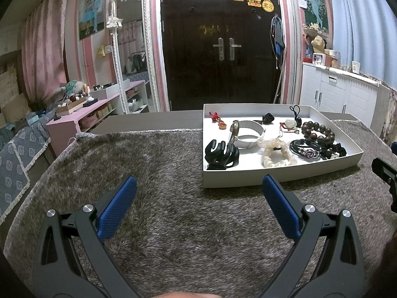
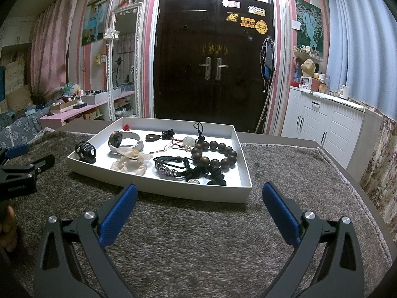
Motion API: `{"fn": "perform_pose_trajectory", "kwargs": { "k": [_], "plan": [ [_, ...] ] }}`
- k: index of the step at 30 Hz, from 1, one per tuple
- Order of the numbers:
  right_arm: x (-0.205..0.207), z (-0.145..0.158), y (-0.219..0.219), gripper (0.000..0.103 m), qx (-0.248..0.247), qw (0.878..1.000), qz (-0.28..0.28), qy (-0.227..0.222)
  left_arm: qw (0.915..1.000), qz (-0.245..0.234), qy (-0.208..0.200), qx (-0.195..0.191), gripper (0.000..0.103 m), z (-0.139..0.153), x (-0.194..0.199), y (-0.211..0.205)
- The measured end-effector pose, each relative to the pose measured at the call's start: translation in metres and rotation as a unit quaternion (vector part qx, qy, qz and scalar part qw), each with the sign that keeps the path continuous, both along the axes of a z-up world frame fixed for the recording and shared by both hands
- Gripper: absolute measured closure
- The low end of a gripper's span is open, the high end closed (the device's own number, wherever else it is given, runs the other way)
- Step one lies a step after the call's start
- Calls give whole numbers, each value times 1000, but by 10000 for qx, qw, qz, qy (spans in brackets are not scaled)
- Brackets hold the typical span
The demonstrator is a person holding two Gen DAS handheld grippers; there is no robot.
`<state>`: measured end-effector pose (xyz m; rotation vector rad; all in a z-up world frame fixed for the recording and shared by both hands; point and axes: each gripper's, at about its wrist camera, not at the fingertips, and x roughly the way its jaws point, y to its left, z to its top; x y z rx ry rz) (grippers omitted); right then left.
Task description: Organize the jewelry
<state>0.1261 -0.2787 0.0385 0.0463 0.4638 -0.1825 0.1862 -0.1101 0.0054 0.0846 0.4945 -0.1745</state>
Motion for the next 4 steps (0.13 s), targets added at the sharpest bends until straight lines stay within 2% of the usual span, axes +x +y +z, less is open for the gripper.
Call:
{"fn": "perform_pose_trajectory", "kwargs": {
  "k": [4],
  "plan": [
    [-1,0,0,3,6,10000,-4,1,10000,3,12,-8,3,0,1,1]
  ]
}}
